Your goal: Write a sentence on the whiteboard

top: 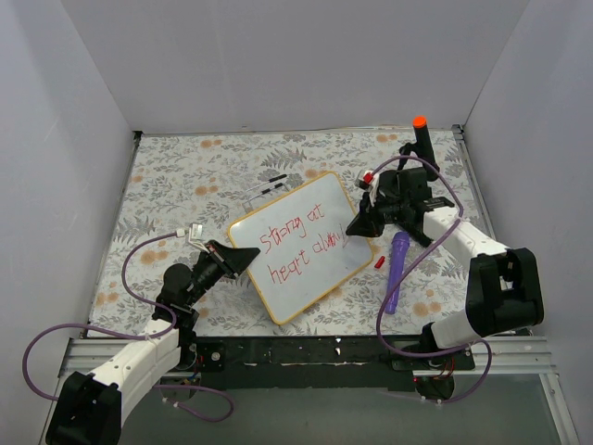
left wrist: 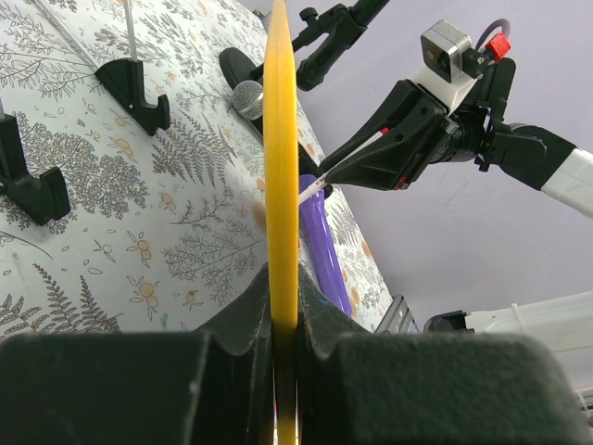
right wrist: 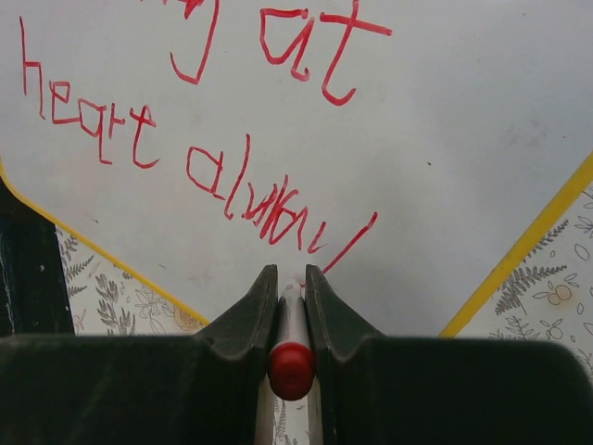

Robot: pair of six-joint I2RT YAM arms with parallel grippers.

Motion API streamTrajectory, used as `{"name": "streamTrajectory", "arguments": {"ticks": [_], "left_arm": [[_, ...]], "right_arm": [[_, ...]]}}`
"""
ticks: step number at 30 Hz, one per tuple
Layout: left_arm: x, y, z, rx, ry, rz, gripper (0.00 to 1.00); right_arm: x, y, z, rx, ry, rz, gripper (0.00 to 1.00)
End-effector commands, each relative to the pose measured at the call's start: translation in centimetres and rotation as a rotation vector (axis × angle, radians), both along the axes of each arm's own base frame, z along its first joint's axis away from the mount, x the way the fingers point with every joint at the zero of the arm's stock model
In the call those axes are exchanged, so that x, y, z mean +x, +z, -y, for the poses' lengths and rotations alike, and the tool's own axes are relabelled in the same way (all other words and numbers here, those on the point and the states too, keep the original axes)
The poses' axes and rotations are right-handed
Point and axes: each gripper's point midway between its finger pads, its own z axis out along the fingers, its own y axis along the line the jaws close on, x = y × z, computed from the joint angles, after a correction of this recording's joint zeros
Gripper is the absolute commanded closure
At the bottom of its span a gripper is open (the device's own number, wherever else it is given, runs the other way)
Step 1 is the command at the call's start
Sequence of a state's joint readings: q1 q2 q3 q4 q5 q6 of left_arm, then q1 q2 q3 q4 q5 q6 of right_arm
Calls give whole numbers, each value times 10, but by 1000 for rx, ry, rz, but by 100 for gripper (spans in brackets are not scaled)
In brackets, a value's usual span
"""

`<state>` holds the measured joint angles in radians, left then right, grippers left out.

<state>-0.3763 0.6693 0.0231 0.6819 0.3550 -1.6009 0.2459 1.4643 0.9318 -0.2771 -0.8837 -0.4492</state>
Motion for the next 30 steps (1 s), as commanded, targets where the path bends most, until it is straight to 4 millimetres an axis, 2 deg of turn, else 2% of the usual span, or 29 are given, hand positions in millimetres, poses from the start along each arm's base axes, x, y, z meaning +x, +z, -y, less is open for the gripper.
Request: {"name": "streamTrajectory", "arguments": {"ticks": [1,5,10,15,22,30], "left_arm": [[-12,17,-2,-79,-14,96,100],[-12,16,-2,-79,-12,96,100],[-12,16,-2,-78,-15,95,100],[-11,15,-3,-74,-9,93,100],[-12,16,-2,-78,-14,97,100],[-12,17,-2,-81,-17,98,100]], "right_arm": [[-13,9,-10,26,59,24,99],[-11,15,-16,34,65,29,99],[8,32,-15,26,10,99,99],[25,47,0,25,-60,139,99],[28,68,14,58,-81,192,99],[49,65,17,56,-137,209,99]]}}
